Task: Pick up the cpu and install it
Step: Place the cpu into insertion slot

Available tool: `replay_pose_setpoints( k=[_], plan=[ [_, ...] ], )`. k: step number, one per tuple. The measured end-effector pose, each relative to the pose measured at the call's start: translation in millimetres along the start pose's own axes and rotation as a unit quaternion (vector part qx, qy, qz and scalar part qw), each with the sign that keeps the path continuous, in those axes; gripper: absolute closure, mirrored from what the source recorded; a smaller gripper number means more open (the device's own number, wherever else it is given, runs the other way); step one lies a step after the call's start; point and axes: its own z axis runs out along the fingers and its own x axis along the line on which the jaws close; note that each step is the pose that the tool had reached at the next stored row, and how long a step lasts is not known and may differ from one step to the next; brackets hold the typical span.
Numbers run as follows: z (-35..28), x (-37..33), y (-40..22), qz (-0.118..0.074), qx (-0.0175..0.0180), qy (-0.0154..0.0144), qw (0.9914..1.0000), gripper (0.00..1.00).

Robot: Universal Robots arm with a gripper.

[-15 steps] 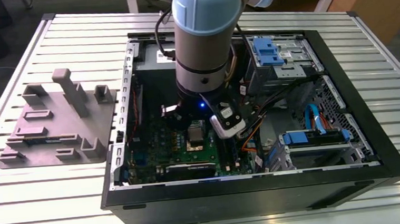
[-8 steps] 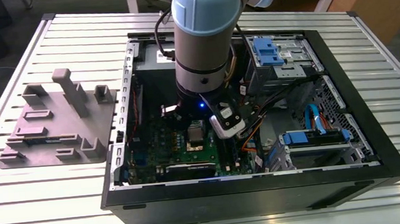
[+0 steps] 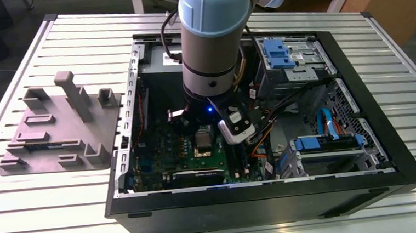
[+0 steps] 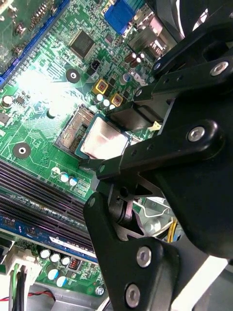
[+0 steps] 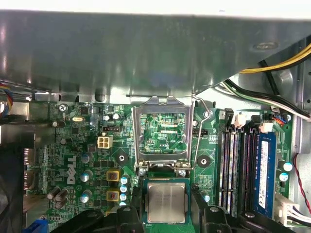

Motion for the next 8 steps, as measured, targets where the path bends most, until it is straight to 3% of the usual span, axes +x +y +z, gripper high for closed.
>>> replay_pose_setpoints(
  k=[3, 8],
  plan=[
    [0.5, -0.1, 0.0, 0.0, 0.0067, 0.001, 0.99998, 0.53],
    [2.0, -0.1, 0.0, 0.0, 0.0075, 0.0017, 0.99997, 0.53]
  ],
)
